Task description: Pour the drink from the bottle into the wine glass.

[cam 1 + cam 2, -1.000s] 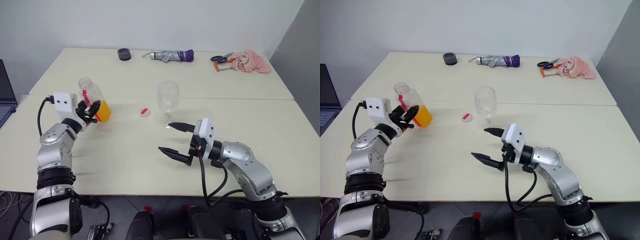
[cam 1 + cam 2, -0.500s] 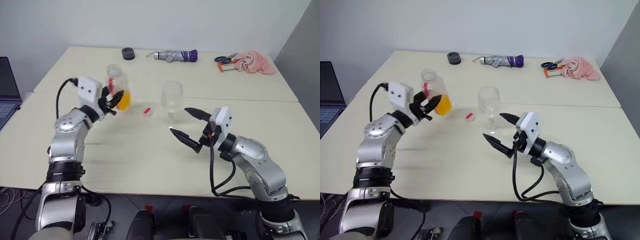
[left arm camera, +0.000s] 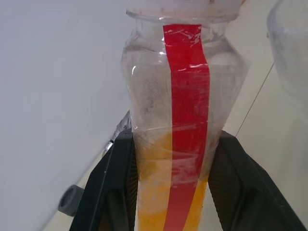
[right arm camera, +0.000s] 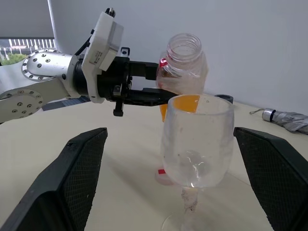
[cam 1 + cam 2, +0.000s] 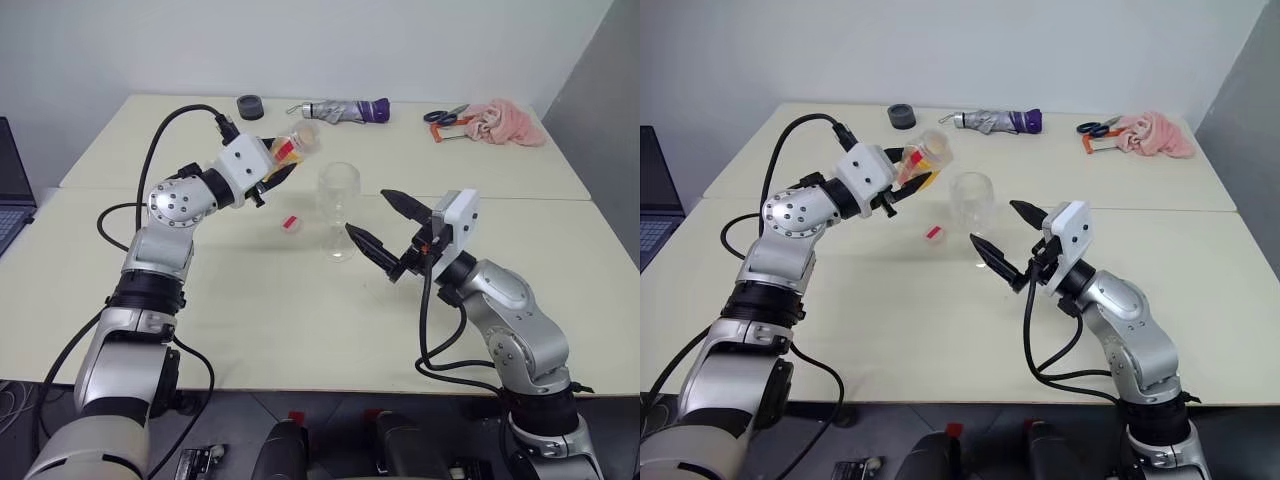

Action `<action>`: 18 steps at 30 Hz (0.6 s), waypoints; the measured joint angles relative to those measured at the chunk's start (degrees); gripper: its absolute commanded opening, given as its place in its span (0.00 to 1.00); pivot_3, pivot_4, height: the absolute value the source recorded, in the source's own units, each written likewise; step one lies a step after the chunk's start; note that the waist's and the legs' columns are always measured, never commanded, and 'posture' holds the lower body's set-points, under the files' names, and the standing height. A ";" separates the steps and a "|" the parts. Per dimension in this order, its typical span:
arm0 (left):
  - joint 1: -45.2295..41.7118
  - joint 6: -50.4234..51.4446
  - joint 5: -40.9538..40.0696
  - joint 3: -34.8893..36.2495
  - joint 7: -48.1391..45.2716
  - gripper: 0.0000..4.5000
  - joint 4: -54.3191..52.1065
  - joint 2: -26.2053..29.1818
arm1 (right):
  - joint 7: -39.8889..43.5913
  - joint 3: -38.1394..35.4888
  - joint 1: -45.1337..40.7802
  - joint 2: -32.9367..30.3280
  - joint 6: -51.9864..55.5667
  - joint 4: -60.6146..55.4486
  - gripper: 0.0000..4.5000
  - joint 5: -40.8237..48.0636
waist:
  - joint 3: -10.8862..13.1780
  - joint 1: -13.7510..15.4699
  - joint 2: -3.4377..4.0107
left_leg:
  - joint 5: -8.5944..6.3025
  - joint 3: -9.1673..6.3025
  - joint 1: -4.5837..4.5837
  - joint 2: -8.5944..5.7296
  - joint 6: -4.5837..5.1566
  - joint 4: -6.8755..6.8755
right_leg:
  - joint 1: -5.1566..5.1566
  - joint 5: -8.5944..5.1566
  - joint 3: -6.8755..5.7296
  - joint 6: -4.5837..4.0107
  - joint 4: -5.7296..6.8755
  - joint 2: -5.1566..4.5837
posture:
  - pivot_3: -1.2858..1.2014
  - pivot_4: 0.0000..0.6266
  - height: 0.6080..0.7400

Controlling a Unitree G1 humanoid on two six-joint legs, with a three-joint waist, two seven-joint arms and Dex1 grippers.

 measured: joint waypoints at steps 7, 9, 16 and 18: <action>-5.35 -13.06 7.41 -1.55 5.74 0.37 7.89 0.72 | -1.09 0.79 -0.43 0.10 -0.37 0.65 1.00 -2.47 | 0.00 0.00 0.00 | 0.00 0.01 -0.02 -0.02 0.01 -0.01 | -0.01 0.00 0.00 0.00 -0.01 -0.02 | 0.52 0.24 1.00; -5.69 -15.61 9.12 -2.24 7.29 0.37 9.35 0.87 | -1.19 0.82 -0.43 0.20 -0.50 0.67 1.00 -2.62 | 0.00 -0.01 0.00 | 0.00 0.01 -0.01 -0.02 0.01 -0.01 | -0.01 0.00 0.01 0.00 -0.01 -0.02 | 0.52 0.24 1.00; -9.18 -23.41 15.97 -4.56 13.34 0.37 15.45 2.12 | -1.07 0.82 -0.44 -0.65 0.02 0.66 1.00 -2.74 | 0.00 0.01 0.00 | -0.01 0.00 -0.03 -0.05 0.01 0.00 | -0.02 0.00 -0.02 0.00 0.00 -0.04 | 0.52 0.24 1.00; -10.02 -24.88 17.11 -4.72 14.54 0.37 16.78 2.14 | -0.68 0.84 -0.35 -2.40 0.58 0.27 1.00 -2.79 | 0.00 0.02 0.00 | 0.00 0.00 -0.04 -0.06 0.01 0.00 | -0.02 0.00 -0.02 0.00 0.00 -0.05 | 0.52 0.24 1.00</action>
